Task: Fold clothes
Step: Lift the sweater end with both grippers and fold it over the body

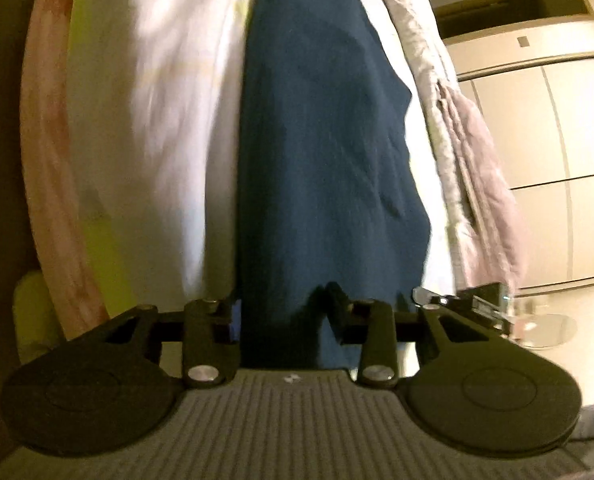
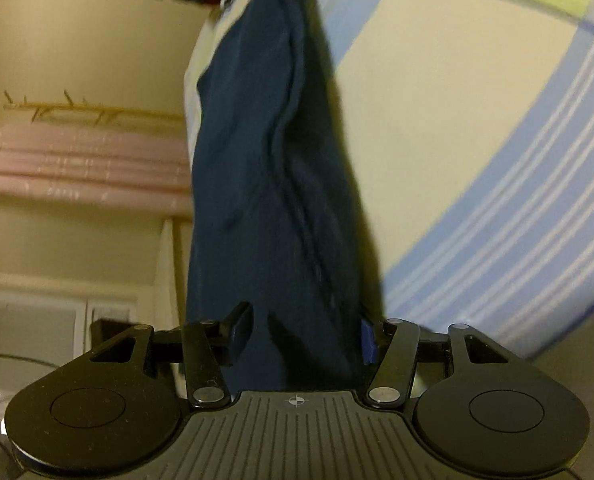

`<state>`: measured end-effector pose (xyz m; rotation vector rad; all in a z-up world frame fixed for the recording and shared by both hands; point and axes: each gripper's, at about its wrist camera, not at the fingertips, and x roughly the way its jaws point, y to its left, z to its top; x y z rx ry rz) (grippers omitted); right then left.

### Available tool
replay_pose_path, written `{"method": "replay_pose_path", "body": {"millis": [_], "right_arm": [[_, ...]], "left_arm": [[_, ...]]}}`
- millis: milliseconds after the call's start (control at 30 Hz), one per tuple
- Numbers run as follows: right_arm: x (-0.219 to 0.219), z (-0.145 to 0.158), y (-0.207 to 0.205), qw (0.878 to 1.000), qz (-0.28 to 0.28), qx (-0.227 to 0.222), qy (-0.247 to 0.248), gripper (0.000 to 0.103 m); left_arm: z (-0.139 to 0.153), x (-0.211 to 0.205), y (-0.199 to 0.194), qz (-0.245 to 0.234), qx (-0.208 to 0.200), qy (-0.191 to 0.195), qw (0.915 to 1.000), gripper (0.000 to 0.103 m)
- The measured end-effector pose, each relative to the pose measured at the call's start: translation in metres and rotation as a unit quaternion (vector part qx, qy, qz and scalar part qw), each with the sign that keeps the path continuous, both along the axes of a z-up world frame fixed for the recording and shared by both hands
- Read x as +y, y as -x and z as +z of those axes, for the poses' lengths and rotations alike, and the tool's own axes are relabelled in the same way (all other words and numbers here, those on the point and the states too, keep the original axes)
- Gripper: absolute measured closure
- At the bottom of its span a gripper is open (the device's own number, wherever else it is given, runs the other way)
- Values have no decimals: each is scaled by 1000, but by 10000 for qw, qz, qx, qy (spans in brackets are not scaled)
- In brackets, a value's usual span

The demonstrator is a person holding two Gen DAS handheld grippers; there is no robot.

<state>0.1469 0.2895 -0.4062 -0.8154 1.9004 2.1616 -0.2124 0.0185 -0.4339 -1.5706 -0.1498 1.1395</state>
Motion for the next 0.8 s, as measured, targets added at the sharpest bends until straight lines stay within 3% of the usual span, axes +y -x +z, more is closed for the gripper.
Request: {"method": "replay_pose_path", "body": {"millis": [167, 233, 267, 300, 367, 567, 800], "right_arm": [[6, -6, 6, 9996, 85, 78, 267, 47], [6, -6, 11, 9995, 157, -18, 258, 48], [5, -5, 11, 9995, 180, -118, 229, 58], [4, -4, 11, 9994, 203, -218, 201, 78], [2, -2, 11, 9991, 210, -336, 158, 84], [-10, 17, 4, 9995, 145, -278, -65, 88], [-30, 37, -7, 9997, 21, -220, -98, 89]], "left_arm": [[-10, 7, 13, 378, -348, -188, 9985, 74], [-11, 13, 15, 346, -292, -167, 9988, 89], [-12, 14, 15, 295, -234, -174, 9991, 91], [-13, 14, 14, 245, -183, -193, 9993, 93], [-11, 13, 12, 266, -156, -255, 9992, 94], [8, -1, 11, 190, 185, -691, 9973, 96], [24, -27, -1, 164, 142, -858, 9961, 96]]}}
